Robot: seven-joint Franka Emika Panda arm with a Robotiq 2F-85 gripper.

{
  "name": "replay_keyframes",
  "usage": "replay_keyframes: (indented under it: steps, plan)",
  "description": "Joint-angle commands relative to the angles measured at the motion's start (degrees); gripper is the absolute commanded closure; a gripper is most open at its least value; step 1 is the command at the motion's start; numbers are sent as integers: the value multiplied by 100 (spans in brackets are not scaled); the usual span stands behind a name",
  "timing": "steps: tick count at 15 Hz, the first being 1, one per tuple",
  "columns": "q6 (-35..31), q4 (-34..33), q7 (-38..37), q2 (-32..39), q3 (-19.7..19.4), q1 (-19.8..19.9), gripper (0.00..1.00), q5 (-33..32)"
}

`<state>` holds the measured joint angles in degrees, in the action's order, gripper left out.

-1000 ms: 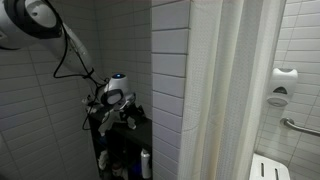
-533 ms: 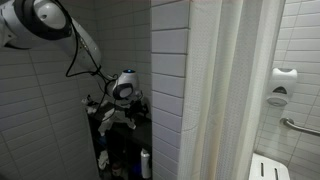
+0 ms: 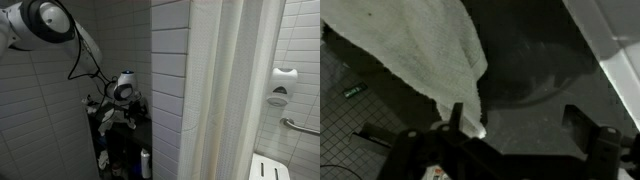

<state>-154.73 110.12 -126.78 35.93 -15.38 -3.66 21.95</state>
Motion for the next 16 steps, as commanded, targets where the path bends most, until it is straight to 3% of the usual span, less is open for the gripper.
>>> replay_keyframes:
  steps: [1,12,16]
  plan:
    - [-235,72,-335,81,72,-39,0,-362]
    - [-384,120,-602,187,61,-120,0,-685]
    - [-727,413,-481,80,60,-181,0,-758]
